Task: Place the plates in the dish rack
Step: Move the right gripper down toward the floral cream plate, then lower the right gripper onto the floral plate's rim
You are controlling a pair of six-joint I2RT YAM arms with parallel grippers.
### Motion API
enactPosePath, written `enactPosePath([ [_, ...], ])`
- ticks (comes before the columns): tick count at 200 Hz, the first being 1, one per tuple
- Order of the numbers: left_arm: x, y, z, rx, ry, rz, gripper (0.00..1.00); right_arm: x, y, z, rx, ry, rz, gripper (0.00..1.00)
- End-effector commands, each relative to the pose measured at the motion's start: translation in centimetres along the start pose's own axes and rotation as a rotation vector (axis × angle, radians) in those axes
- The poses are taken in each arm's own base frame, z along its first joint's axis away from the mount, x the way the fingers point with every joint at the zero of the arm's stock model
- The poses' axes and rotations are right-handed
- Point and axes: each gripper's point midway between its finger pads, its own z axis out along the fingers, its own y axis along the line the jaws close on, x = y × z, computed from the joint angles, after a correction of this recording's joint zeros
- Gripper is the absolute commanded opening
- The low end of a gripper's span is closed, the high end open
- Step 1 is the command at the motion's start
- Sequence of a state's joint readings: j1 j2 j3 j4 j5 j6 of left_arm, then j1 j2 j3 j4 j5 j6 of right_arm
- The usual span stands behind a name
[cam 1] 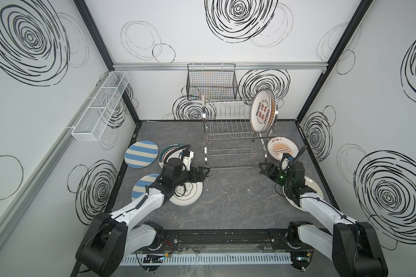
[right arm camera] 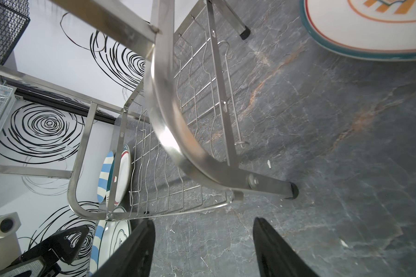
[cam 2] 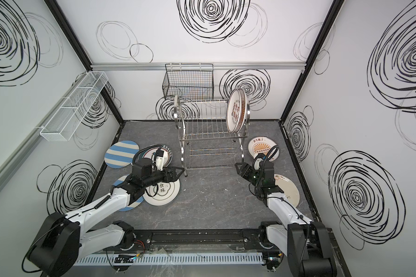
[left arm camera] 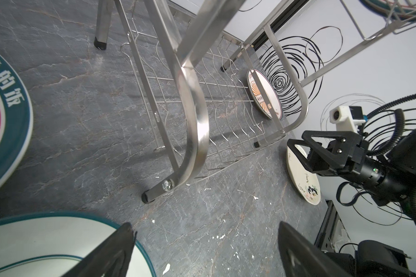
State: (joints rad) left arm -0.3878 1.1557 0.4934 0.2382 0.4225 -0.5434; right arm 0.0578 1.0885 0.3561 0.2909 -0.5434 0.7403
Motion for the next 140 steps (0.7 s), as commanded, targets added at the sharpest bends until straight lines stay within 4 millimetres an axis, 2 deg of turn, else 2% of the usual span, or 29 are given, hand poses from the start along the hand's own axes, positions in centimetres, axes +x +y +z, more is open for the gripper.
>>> enactPosePath([
  [1,-0.5,-0.5,0.3,0.020,-0.031,0.020,0.96,-2.0,1.7,0.4,-0.041,-0.041,-0.039,0.68],
  [70,-0.2,-0.4,0.5,0.015,-0.025,0.027,0.96,-2.7,1.2,2.2,0.039,-0.013,-0.088,0.65],
  [140,0.1,-0.1,0.6,0.009,-0.018,0.030,0.96,-2.9,1.7,3.8,0.044,0.005,-0.108,0.65],
])
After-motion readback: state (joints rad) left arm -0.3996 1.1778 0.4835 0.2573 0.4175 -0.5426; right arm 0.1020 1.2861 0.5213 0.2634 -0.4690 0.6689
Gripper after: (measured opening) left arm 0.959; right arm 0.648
